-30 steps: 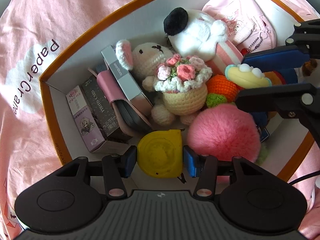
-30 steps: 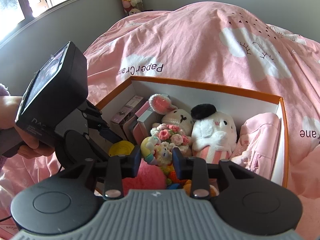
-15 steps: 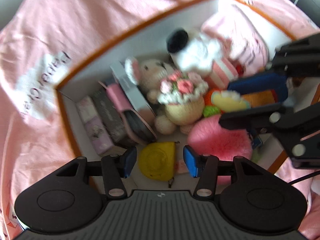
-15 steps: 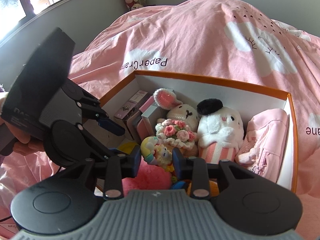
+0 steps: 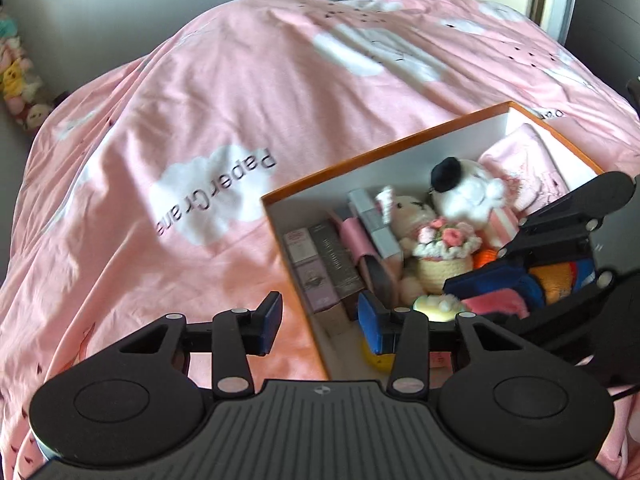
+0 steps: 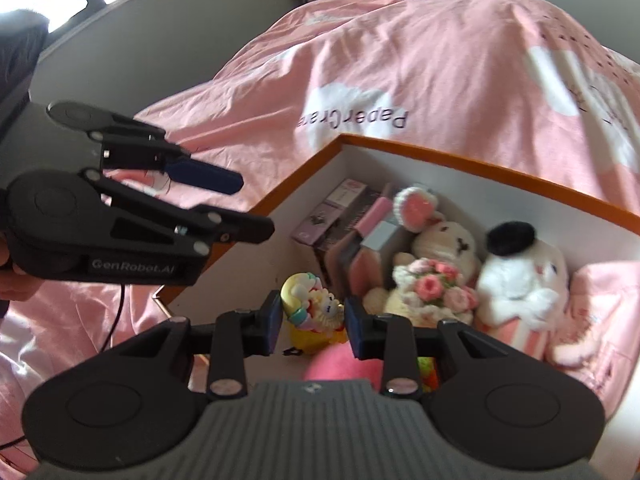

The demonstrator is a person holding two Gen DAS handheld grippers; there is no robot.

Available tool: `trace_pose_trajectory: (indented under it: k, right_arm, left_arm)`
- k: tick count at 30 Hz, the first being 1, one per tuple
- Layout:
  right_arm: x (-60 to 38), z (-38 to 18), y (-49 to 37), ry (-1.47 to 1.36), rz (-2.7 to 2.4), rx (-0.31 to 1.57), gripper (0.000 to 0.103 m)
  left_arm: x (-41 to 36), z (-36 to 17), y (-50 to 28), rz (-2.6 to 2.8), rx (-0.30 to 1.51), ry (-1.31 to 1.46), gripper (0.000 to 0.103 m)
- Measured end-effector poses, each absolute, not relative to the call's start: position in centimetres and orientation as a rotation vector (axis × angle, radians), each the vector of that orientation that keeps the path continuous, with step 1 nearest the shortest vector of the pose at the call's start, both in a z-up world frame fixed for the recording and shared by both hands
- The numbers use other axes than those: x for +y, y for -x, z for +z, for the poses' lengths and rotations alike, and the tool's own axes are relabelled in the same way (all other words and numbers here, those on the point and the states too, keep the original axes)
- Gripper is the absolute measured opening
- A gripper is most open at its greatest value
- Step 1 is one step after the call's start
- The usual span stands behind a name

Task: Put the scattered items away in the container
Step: 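Open the left tool to drop the tape measure while the right tool lowers the figurine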

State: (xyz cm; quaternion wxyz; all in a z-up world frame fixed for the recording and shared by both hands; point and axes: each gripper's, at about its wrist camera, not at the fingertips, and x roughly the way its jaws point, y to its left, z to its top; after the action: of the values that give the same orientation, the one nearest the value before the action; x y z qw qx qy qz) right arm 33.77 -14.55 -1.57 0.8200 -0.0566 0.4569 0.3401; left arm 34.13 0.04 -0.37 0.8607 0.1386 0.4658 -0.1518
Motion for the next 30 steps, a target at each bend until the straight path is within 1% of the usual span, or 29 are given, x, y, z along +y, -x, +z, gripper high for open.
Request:
trace_pose_trajectory:
  k: [2,4,8,16,20,28,30]
  right_arm:
    - [-13.1,-1.8,-34.0,0.162,0.743,0.988,0.036]
    - [-12.0,-2.0,-34.6,0.169,0.752,1.017,0.036]
    - [-10.9,-3.0,-35.9,0.092,0.774,1.125,0.036]
    - [-10.7,-5.3,-37.3,-0.056,0.751,1.276,0.036]
    - [-10.7,-5.4,-37.4,-0.063,0.742,1.287,0.039]
    - [-11.0,-5.2,-37.1,-0.069,0.731,1.282,0.039]
    - [-11.2,-5.2,-37.0,-0.082,0.734,1.285,0.041]
  left_arm:
    - [0.8,-0.3,-34.1,-0.317,0.981,-0.269,0.044]
    - [1.4,-0.4,-34.0,-0.306,0.983,-0.252,0.042]
    - [2.5,-0.7,-33.8,-0.292,0.993,-0.207,0.041]
    - [3.6,-0.9,-33.2,-0.295,0.995,-0.164,0.041]
    - [3.5,-1.0,-33.1,-0.298,1.000,-0.156,0.041]
    - [3.1,-1.1,-33.0,-0.295,1.001,-0.155,0.041]
    - [2.9,-0.9,-33.0,-0.295,0.998,-0.156,0.041]
